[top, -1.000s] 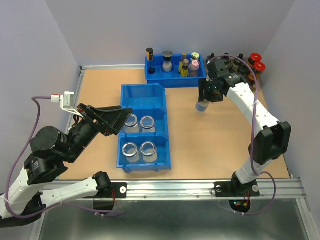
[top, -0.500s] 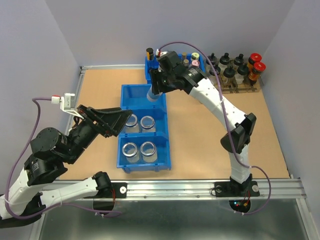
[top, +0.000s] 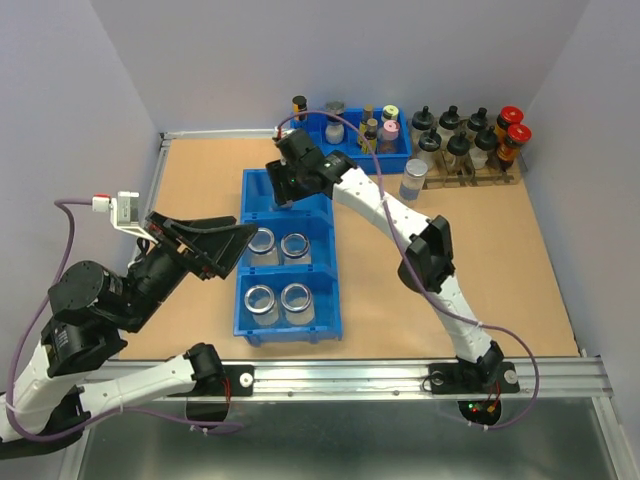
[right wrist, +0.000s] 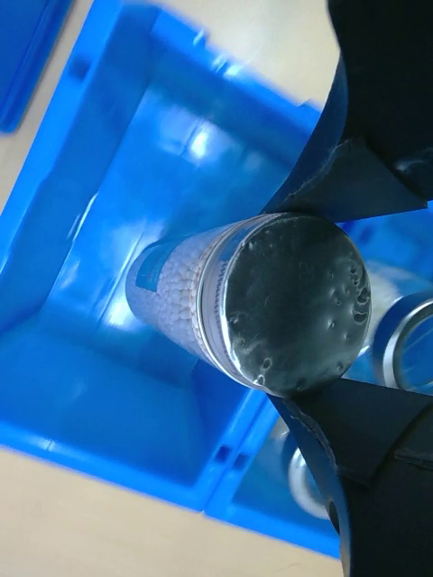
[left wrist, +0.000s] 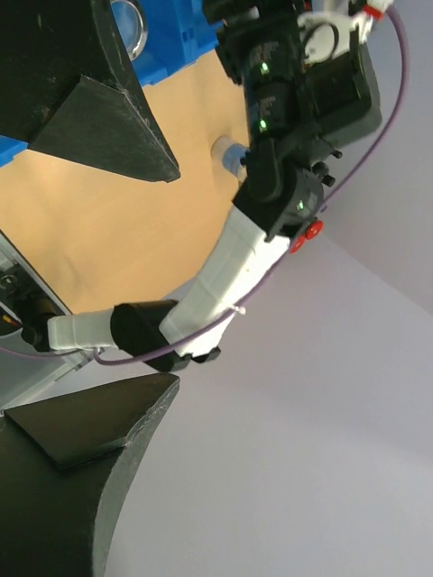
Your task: Organize the condiment bottles
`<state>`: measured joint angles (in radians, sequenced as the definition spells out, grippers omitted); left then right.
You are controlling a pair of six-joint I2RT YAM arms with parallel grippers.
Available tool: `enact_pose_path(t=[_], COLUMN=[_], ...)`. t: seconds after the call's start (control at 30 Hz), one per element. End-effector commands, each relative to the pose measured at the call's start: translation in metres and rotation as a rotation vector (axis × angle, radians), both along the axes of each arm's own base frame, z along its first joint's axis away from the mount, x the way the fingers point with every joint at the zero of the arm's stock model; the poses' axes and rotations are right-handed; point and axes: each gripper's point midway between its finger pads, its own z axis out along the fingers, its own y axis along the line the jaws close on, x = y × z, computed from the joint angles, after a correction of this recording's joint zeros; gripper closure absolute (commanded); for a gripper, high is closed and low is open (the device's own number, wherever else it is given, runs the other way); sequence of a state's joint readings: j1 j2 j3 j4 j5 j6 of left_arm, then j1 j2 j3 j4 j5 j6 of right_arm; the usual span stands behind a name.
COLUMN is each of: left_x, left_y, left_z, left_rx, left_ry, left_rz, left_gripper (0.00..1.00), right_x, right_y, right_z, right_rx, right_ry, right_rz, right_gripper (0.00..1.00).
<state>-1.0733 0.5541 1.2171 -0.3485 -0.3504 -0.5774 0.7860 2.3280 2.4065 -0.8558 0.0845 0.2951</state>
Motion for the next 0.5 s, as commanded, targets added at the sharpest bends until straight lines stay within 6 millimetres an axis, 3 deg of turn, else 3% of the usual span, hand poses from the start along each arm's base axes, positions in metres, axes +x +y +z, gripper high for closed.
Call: enact_pose_path(t=[0.0, 0.17, 0.23, 0.27, 0.47], left_x=[-0.006, -0.011, -0.013, -0.013, -0.015], left_y=[0.006, 0.011, 0.013, 0.015, 0.026], left_z=[0.010, 0.009, 0.006, 0.006, 0.006], left_rx=[-0.018, -0.026, -0.022, -0.020, -0.012], left_ry=[-0.057, -0.065, -0.063, -0.061, -0.064], left_rz=[-0.014, -0.026, -0.026, -0.024, -0.004], left_gripper=[0.02, 0.01, 0.01, 0.01, 0.01], right_x=[0.012, 0.017, 0.020, 0.017, 0.018], right_y=[0.062, 0.081, 0.086, 0.090, 0.097], right_z=[0.069, 0.047, 0.037, 0.037, 0.035], right_rx=[0.219, 0.230, 0.224, 0.226, 0.232], right_ry=[-0.199, -0.204, -0.208, -0.212, -0.233], right_rz=[0.089, 0.089, 0.083, 0.091, 0.090], right_gripper=[0.99, 1.00, 0.89, 0.78, 0.59])
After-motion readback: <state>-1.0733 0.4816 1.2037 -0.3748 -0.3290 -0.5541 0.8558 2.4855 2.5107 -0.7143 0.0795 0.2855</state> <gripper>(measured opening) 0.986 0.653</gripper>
